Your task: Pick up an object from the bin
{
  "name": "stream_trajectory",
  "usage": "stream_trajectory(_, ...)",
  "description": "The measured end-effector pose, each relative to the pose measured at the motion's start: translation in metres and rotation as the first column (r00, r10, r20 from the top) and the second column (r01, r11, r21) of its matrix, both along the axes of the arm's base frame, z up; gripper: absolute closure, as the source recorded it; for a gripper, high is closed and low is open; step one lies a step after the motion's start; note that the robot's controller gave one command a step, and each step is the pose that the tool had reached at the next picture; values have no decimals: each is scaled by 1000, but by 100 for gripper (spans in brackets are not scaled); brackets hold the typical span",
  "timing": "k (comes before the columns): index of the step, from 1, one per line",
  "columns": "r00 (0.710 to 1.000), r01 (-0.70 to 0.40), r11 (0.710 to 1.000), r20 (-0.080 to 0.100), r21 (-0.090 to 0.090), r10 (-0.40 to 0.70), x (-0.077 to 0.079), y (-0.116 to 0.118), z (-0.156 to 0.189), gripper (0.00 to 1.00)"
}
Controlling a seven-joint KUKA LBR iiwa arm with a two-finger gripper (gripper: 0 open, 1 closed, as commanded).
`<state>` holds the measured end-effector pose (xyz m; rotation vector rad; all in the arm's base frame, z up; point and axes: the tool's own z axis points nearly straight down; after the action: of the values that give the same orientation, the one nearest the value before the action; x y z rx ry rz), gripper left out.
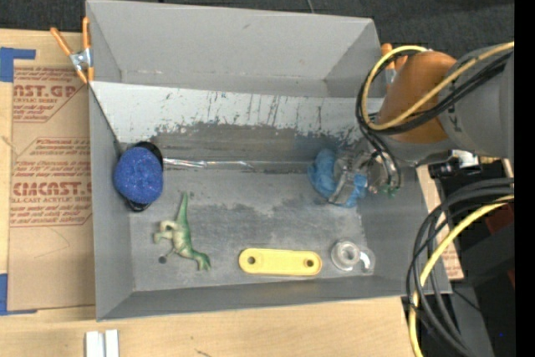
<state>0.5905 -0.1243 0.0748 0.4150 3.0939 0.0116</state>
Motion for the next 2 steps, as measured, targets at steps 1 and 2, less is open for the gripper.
stream_trajectory(1,1000,0,1000,0,0,0,0,0,0,100)
stream_trajectory(2,997,79,997,2,4,-79,-11,-2,10,100)
